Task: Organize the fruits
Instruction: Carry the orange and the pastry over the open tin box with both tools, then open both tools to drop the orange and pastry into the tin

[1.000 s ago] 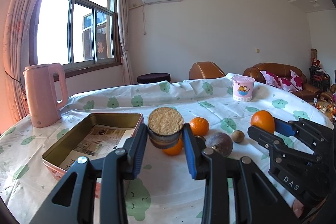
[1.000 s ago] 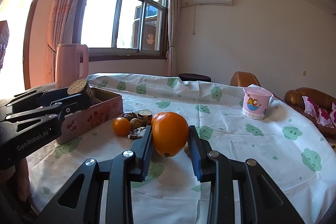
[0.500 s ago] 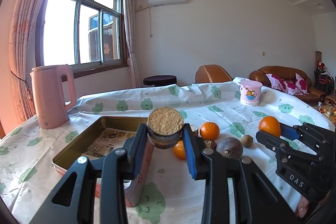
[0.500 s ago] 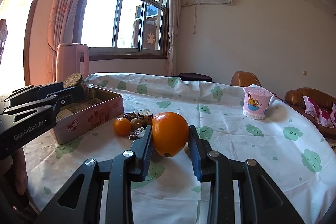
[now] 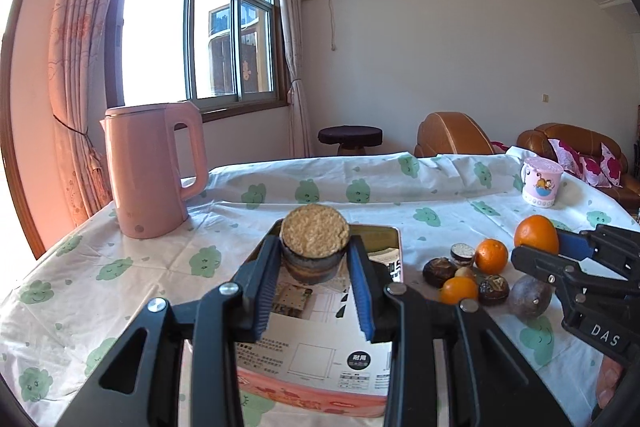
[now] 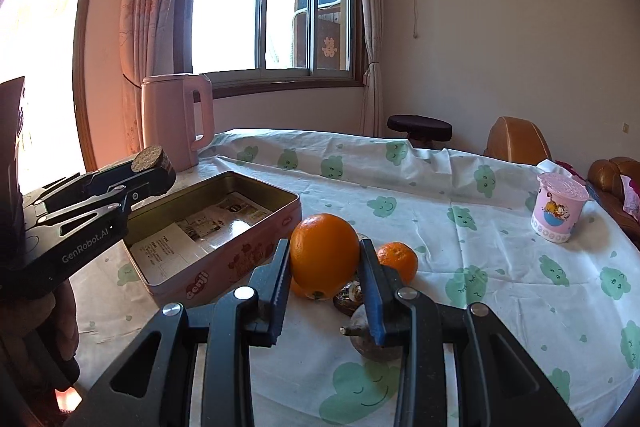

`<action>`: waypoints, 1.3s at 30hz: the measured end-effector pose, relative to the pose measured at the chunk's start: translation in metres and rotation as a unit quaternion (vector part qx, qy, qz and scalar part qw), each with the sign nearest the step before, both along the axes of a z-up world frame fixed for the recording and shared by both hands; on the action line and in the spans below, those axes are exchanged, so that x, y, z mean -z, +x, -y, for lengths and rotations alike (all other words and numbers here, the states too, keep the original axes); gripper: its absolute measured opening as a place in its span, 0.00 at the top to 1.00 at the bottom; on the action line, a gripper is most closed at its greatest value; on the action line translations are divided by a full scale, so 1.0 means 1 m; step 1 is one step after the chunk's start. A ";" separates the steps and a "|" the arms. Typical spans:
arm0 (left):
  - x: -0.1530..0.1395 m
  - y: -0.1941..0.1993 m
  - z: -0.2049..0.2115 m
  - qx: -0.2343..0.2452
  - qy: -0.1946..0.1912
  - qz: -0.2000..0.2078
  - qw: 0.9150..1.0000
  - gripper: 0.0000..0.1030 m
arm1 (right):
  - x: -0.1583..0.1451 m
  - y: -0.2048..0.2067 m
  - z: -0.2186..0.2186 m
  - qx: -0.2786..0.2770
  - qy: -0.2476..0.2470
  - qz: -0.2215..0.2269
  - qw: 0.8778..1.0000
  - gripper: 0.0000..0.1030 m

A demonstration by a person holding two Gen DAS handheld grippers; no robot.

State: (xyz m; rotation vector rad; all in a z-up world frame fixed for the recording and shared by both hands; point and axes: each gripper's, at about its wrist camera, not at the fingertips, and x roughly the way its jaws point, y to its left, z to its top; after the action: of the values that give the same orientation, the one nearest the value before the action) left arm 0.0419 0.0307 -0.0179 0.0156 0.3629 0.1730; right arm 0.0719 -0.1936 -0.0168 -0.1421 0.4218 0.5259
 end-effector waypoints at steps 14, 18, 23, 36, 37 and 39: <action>0.018 0.028 -0.033 -0.016 0.001 -0.062 0.998 0.65 | 0.002 0.038 -0.076 -0.048 -0.044 -0.035 0.997 0.67; 0.023 0.034 -0.040 -0.015 -0.005 -0.080 0.997 0.65 | 0.006 0.047 -0.091 -0.052 -0.055 -0.043 0.996 0.67; 0.029 0.040 -0.044 -0.014 -0.009 -0.098 0.995 0.65 | 0.014 0.054 -0.103 -0.053 -0.060 -0.057 0.995 0.66; 0.038 0.055 -0.048 -0.002 -0.027 -0.144 0.989 0.65 | 0.031 0.059 -0.123 -0.056 -0.087 -0.069 0.992 0.66; 0.038 0.055 -0.048 -0.005 -0.024 -0.143 0.989 0.64 | 0.032 0.058 -0.124 -0.057 -0.088 -0.068 0.992 0.66; 0.036 0.053 -0.046 -0.008 -0.017 -0.137 0.990 0.64 | 0.033 0.058 -0.127 -0.059 -0.095 -0.066 0.992 0.66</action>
State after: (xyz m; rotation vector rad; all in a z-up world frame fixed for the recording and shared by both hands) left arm 0.0946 0.0764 -0.0544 0.0017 0.6397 0.1815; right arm 0.1295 -0.0663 -0.0499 -0.3179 0.5962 0.6125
